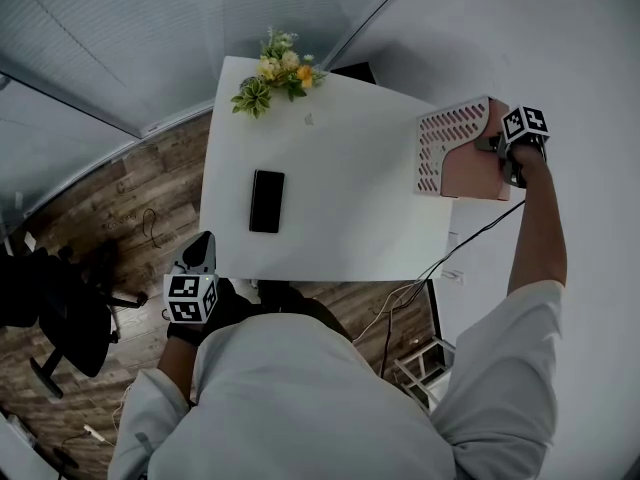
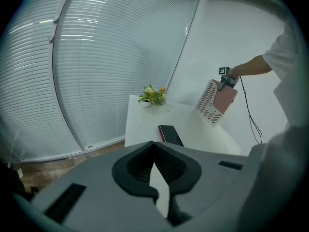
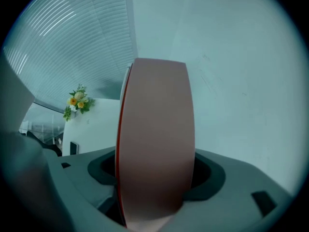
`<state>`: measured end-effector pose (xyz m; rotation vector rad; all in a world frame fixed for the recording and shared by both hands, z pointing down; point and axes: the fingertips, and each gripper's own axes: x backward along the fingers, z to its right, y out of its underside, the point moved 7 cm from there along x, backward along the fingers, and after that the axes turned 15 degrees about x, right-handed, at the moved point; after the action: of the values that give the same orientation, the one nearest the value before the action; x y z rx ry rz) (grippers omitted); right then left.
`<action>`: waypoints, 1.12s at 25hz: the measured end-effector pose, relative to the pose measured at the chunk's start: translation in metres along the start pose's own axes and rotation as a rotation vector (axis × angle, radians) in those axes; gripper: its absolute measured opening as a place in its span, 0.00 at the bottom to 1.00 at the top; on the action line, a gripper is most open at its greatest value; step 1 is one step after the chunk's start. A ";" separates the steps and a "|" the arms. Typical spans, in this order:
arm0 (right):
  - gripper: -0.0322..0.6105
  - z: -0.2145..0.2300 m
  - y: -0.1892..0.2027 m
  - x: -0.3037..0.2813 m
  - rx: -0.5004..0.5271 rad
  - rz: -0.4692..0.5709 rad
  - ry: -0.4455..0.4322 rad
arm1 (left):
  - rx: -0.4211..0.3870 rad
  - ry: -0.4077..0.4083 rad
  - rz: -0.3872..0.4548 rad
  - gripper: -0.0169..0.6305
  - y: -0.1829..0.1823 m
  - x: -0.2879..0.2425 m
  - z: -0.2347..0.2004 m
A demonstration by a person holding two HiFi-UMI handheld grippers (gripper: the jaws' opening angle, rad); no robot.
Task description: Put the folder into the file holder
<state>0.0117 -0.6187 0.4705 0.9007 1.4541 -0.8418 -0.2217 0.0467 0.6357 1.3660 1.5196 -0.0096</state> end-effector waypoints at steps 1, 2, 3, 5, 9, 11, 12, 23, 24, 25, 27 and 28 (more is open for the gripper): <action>0.63 0.002 -0.001 0.003 0.004 0.008 0.015 | -0.002 0.002 -0.001 0.04 -0.001 0.000 -0.001; 0.64 0.003 -0.003 0.007 0.006 0.020 0.025 | -0.003 0.003 -0.002 0.04 -0.001 0.000 -0.001; 0.64 0.004 -0.005 0.012 0.007 0.035 0.029 | -0.004 0.004 -0.001 0.04 -0.002 0.000 -0.002; 0.64 0.003 -0.006 0.020 0.011 0.066 0.033 | -0.007 0.009 -0.001 0.04 -0.003 0.000 -0.004; 0.64 -0.003 0.001 0.039 0.018 0.133 0.045 | -0.026 0.031 -0.007 0.04 -0.009 -0.001 -0.005; 0.64 -0.007 0.006 0.052 0.027 0.172 0.053 | -0.038 0.044 -0.005 0.04 -0.015 0.000 -0.003; 0.64 -0.010 0.011 0.058 0.031 0.194 0.056 | -0.046 0.051 -0.003 0.04 -0.017 0.001 -0.001; 0.64 -0.073 0.140 0.129 -0.053 0.619 0.140 | -0.231 0.232 0.013 0.04 -0.065 -0.013 0.043; 0.64 -0.085 0.157 0.131 -0.070 0.665 0.152 | -0.250 0.252 0.011 0.04 -0.069 -0.014 0.048; 0.64 -0.097 0.175 0.133 -0.087 0.707 0.166 | -0.270 0.273 0.007 0.04 -0.073 -0.015 0.053; 0.60 -0.124 0.210 0.133 -0.115 0.779 0.208 | -0.308 0.313 0.000 0.04 -0.079 -0.016 0.064; 0.58 -0.138 0.227 0.132 -0.129 0.809 0.232 | -0.327 0.332 -0.002 0.04 -0.082 -0.017 0.069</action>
<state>0.1499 -0.3857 0.3477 1.3760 1.1551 -0.0418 -0.2391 -0.0358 0.5669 1.1396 1.7067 0.4655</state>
